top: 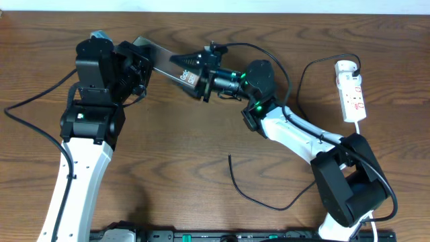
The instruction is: Plug charger to phone and switch on socket
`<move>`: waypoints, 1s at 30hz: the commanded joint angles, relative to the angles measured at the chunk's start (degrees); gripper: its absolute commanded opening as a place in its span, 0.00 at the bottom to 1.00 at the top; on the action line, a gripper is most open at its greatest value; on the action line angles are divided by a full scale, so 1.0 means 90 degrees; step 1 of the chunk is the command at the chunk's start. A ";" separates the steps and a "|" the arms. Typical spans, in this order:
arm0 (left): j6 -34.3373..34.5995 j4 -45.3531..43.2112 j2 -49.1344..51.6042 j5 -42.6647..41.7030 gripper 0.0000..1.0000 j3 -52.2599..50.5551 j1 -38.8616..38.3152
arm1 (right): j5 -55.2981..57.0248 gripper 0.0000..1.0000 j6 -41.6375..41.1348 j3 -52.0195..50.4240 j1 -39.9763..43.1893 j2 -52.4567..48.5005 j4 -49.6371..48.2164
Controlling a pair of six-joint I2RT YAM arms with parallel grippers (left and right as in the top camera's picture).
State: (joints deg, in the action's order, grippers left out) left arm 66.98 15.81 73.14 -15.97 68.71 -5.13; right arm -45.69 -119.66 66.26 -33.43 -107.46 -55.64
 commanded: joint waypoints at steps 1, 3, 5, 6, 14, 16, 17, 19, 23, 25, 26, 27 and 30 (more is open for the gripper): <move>-0.0206 -0.0087 -0.0005 0.0022 0.08 0.0056 -0.0032 | -0.0199 0.99 0.0250 0.0063 -0.0068 0.0044 -0.0036; -0.0206 -0.0085 -0.0005 0.0017 0.07 0.0056 0.0000 | -0.0155 0.99 0.0253 0.0063 -0.0058 0.0044 -0.0036; -0.0206 -0.0080 -0.0005 0.0015 0.08 0.0056 0.0056 | -0.0148 0.99 0.0250 0.0063 -0.0032 0.0044 -0.0036; -0.0206 -0.0080 -0.0005 -0.0002 0.07 0.0056 0.0095 | -0.0151 0.99 0.0250 0.0063 -0.0012 0.0044 -0.0039; -0.0274 -0.0085 -0.0007 -0.0442 0.07 0.0056 0.0845 | -0.0170 0.99 0.0486 0.0063 0.0420 0.0044 -0.0034; -0.0277 -0.0109 -0.0007 -0.0806 0.07 0.0056 0.1154 | -0.0233 0.99 0.0736 0.0063 0.0559 0.0044 -0.0029; -0.0277 -0.0143 -0.0007 -0.1047 0.07 0.0056 0.1331 | -0.0257 0.99 0.0918 0.0063 0.0627 0.0044 -0.0024; -0.0335 -0.0265 -0.0005 -0.1673 0.08 0.0056 0.1710 | -0.0257 0.99 0.1472 0.0063 0.0775 0.0044 0.0027; -0.0447 -0.0648 0.0007 -0.3145 0.08 0.0056 0.2489 | -0.0313 0.99 0.2764 0.0063 0.1069 0.0044 0.0243; -0.0466 -0.1212 0.0090 -0.4447 0.08 0.0056 0.2990 | -0.0500 0.99 0.3716 0.0063 0.1299 0.0044 0.0811; -0.0466 -0.1428 0.0138 -0.4826 0.07 0.0056 0.3109 | -0.0576 0.99 0.3968 0.0066 0.1365 0.0044 0.1066; -0.0464 -0.1647 0.0194 -0.5163 0.07 0.0056 0.3198 | -0.0656 0.99 0.4291 0.0070 0.1440 0.0044 0.1396; -0.0466 -0.2140 0.0444 -0.5977 0.07 0.0058 0.3342 | -0.0884 0.99 0.5452 0.0187 0.1630 0.0044 0.2477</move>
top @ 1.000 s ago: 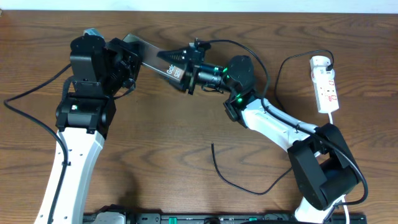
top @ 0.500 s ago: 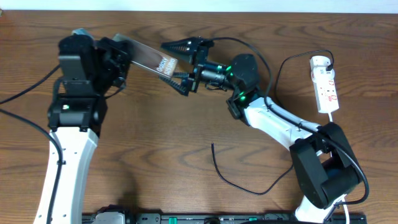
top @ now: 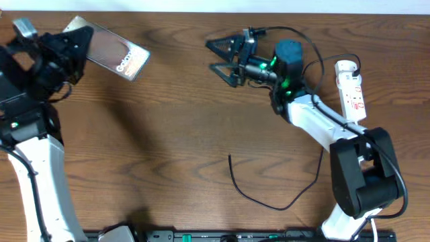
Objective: Plug charger to phone and switch on socket
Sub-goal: 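Release the right gripper and carry the box left with the left gripper, then lower the right gripper onto the black cable's plug end on the table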
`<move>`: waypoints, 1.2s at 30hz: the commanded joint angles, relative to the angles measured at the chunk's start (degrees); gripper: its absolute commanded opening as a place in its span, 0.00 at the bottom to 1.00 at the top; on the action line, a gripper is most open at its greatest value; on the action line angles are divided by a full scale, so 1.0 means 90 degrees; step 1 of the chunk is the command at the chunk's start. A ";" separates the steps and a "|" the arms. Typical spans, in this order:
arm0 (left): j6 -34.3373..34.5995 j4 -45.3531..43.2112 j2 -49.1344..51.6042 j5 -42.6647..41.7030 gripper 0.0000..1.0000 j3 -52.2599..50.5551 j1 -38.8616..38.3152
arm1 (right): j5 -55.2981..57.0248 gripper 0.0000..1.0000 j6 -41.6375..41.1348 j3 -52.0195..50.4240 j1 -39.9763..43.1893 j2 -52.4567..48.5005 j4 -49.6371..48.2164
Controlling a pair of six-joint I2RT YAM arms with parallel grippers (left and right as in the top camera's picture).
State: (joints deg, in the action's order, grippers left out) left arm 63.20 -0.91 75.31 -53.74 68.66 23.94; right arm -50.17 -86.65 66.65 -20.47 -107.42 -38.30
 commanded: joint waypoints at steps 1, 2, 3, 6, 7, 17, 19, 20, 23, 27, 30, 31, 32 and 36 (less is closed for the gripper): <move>-0.0063 -0.0296 0.0342 -0.1999 0.07 0.0063 0.0109 | -0.0520 0.99 0.2438 0.0333 0.0284 0.0041 0.1430; -0.0073 -0.0299 0.0461 -0.2176 0.07 0.0063 0.0090 | -0.0573 0.99 0.2839 0.0488 0.0323 0.0041 0.1982; -0.0143 -0.0299 0.0597 -0.2363 0.07 0.0063 0.0051 | -0.0607 0.99 0.3410 0.0736 0.0359 0.0041 0.2798; -0.0454 -0.0296 0.1003 -0.2858 0.07 0.0063 -0.0126 | -0.0129 0.99 0.5166 0.1676 0.0367 0.0041 0.5537; -0.0559 -0.0296 0.1122 -0.2994 0.07 0.0063 -0.0204 | 0.0231 0.99 0.5668 0.1996 0.0345 0.0041 0.6414; -0.2489 -0.0296 0.2157 -0.3874 0.07 0.0061 -0.1217 | 0.4301 0.99 0.7548 0.3767 -0.0444 0.0041 1.1757; -0.2941 -0.0279 0.2327 -0.4046 0.07 0.0051 -0.1404 | 0.4556 0.99 0.7546 0.3585 -0.0653 0.0039 1.2033; -0.3009 -0.0284 0.2387 -0.4046 0.07 0.0046 -0.1469 | 0.4558 0.99 0.7546 0.3487 -0.0746 0.0039 1.2111; -0.3235 -0.0294 0.2594 -0.4046 0.07 0.0044 -0.1639 | 0.4532 0.99 0.7538 0.3019 -0.1093 0.0039 1.2104; -0.3237 -0.0294 0.2795 -0.4044 0.07 0.0036 -0.1698 | 0.4328 0.99 0.7237 0.2302 -0.1430 0.0039 1.1800; -0.3235 -0.0289 0.2871 -0.3951 0.07 0.0019 -0.1630 | 0.4340 0.93 0.6790 0.1766 -0.1666 0.0039 1.1480; -0.3235 -0.0289 0.2885 -0.3908 0.07 0.0015 -0.1596 | 0.4342 0.92 0.6640 0.1596 -0.1751 0.0039 1.1349; -0.3235 -0.0289 0.2897 -0.3898 0.07 0.0012 -0.1554 | 0.4342 0.91 0.6467 0.1426 -0.1848 0.0039 1.1220; -0.3232 -0.0170 0.2900 -0.3631 0.07 0.0012 -0.1428 | 0.4345 0.89 0.5994 0.0913 -0.2310 0.0041 1.0882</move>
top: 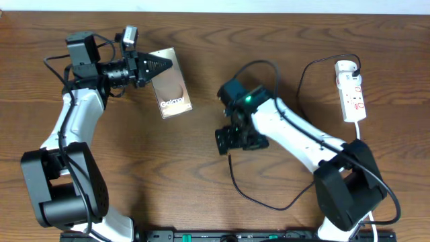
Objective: Plug charger to phone and switch on socket
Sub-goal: 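Lower the right gripper onto the black cable's plug end on the table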
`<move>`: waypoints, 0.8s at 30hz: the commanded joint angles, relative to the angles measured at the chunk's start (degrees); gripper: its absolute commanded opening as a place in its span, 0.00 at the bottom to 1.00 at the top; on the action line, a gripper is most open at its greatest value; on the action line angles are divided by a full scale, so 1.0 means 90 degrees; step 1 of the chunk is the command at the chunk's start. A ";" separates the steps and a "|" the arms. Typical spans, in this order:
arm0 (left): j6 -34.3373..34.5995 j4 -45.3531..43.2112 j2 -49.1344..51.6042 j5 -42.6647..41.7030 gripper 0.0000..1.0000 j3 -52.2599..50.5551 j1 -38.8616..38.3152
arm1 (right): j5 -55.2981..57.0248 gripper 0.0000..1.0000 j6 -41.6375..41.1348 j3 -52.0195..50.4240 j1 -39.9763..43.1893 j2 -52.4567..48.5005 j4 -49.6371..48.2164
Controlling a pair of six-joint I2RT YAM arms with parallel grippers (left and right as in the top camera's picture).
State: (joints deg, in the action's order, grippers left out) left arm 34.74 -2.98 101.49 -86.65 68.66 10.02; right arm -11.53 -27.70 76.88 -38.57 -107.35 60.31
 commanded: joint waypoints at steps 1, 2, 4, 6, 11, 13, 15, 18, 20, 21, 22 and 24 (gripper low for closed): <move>-0.0073 0.0189 -0.0010 0.0187 0.07 0.0012 0.0148 | 0.0058 0.87 -0.0716 -0.0359 -0.0474 0.0034 -0.0155; -0.0075 0.0287 -0.0010 0.0282 0.07 0.0012 0.0155 | 0.0080 0.86 -0.0850 -0.0464 -0.0585 0.0034 -0.0228; -0.0078 0.0338 -0.0010 0.0374 0.07 0.0005 0.0160 | 0.0206 0.81 -0.1219 -0.0716 -0.0840 0.0034 -0.0413; -0.0080 0.0325 -0.0010 0.0374 0.07 0.0002 0.0160 | 0.0379 0.78 -0.1549 -0.0930 -0.1022 0.0032 -0.0610; -0.0189 0.0325 -0.0010 0.0372 0.07 0.0002 0.0160 | 0.0466 0.69 -0.1970 -0.1137 -0.1197 0.0034 -0.0852; -0.0192 0.0325 -0.0010 0.0372 0.07 0.0002 0.0165 | 0.0539 0.66 -0.2008 -0.1139 -0.1195 0.0032 -0.0872; -0.0192 0.0323 -0.0010 0.0374 0.07 0.0002 0.0180 | 0.0639 0.65 -0.2016 -0.1139 -0.1195 0.0032 -0.0896; -0.0192 0.0325 -0.0010 0.0374 0.07 0.0002 0.0245 | 0.0772 0.65 -0.2016 -0.1139 -0.1190 0.0032 -0.0954; -0.0189 0.0325 -0.0010 0.0374 0.07 0.0002 0.0333 | 0.0920 0.65 -0.2021 -0.1139 -0.1190 0.0034 -0.0998; -0.0189 0.0325 -0.0010 0.0372 0.07 0.0002 0.0372 | 0.0967 0.65 -0.2018 -0.1139 -0.1190 0.0032 -0.1022; -0.0187 0.0328 -0.0010 0.0369 0.07 0.0002 0.0420 | 0.1035 0.65 -0.2018 -0.1139 -0.1188 0.0032 -0.1052; -0.0185 0.0328 -0.0010 0.0338 0.07 0.0002 0.0488 | 0.1214 0.63 -0.2023 -0.1139 -0.1178 0.0032 -0.1134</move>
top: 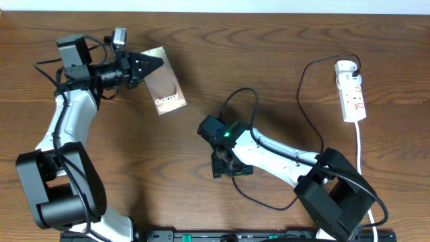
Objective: Plug charger to phone and switch on socket
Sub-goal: 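Lower the right gripper onto the black cable's plug end on the table, then close the right gripper on the black cable's plug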
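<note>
The phone, gold-backed with "Galaxy" lettering, sits at the upper left, angled, and my left gripper is shut on its top edge. A black charger cable runs from the white socket strip at the right, down and round to the table's middle. Its free end is hidden under my right gripper, which points straight down over it. The gripper's body hides its fingers, so whether they are open or shut on the cable does not show.
The right arm's white links lie across the cable loop. The charger's plug sits in the top of the strip. The black bar of the arm bases runs along the front edge.
My right gripper has moved down and left from just above the cable's free end to directly over it, hiding the tip. My left gripper and the phone have shifted slightly left and up.
Both grippers first met at the phone, held at the back of the table. Then the left alone held the phone at the far left while the right stood open at the back. Then the left brought the phone inward, and the right came to the cable end.
</note>
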`<move>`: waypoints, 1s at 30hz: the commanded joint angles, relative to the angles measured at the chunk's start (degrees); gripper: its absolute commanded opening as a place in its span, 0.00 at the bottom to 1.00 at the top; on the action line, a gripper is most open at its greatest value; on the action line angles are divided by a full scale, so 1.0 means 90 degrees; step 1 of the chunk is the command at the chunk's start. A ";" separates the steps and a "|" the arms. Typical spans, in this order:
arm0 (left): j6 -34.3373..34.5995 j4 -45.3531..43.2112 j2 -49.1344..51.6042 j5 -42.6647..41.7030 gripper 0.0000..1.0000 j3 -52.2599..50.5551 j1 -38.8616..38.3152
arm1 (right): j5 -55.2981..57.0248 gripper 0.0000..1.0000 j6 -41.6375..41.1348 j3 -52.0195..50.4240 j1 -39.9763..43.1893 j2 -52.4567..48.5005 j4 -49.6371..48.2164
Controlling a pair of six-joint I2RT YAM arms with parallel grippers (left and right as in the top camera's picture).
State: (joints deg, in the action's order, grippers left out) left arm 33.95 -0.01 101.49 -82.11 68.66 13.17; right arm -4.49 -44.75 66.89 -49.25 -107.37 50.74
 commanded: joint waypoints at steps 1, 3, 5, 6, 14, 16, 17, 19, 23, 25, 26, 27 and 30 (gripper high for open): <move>-0.0102 -0.0002 -0.0010 -0.0216 0.07 0.0002 0.0155 | 0.0546 0.62 -0.0175 -0.0029 0.0012 0.0034 -0.0100; -0.0100 -0.0002 -0.0010 -0.0316 0.07 0.0002 0.0172 | 0.0680 0.58 -0.0216 -0.0029 0.0029 0.0034 -0.0148; -0.0102 -0.0002 -0.0010 -0.0359 0.07 0.0002 0.0172 | 0.0673 0.52 -0.0216 -0.0029 0.0058 0.0034 -0.0189; -0.0102 -0.0002 -0.0010 -0.0359 0.08 0.0002 0.0172 | 0.0673 0.49 -0.0216 -0.0029 0.0061 0.0034 -0.0192; -0.0102 -0.0002 -0.0010 -0.0359 0.07 0.0002 0.0172 | 0.0690 0.41 -0.0214 -0.0032 0.0056 -0.0029 -0.0214; -0.0102 -0.0002 -0.0010 -0.0359 0.07 0.0002 0.0172 | 0.0704 0.41 -0.0214 -0.0032 0.0056 -0.0104 -0.0243; -0.0102 -0.0002 -0.0010 -0.0359 0.07 0.0002 0.0172 | 0.0699 0.41 -0.0214 -0.0032 0.0056 -0.0165 -0.0260; -0.0102 -0.0002 -0.0010 -0.0357 0.07 0.0002 0.0172 | 0.0697 0.40 -0.0214 -0.0032 0.0056 -0.0248 -0.0287; -0.0104 -0.0002 -0.0010 -0.0355 0.07 0.0002 0.0172 | 0.0692 0.38 -0.0216 -0.0032 0.0056 -0.0267 -0.0289; -0.0104 -0.0005 -0.0010 -0.0352 0.07 0.0002 0.0172 | 0.0695 0.38 -0.0216 -0.0032 0.0056 -0.0270 -0.0291; -0.0104 -0.0005 -0.0010 -0.0352 0.07 0.0002 0.0172 | 0.0695 0.38 -0.0219 -0.0032 0.0056 -0.0270 -0.0289; -0.0104 -0.0005 -0.0010 -0.0352 0.07 0.0002 0.0172 | 0.0695 0.37 -0.0216 -0.0032 0.0056 -0.0270 -0.0291; -0.0104 -0.0005 -0.0010 -0.0352 0.07 0.0002 0.0172 | 0.0695 0.33 -0.0219 -0.0032 0.0056 -0.0270 -0.0289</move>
State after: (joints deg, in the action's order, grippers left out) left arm 33.15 -0.01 101.49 -82.61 68.66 14.74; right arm 0.82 -46.06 66.89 -48.97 -109.14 48.12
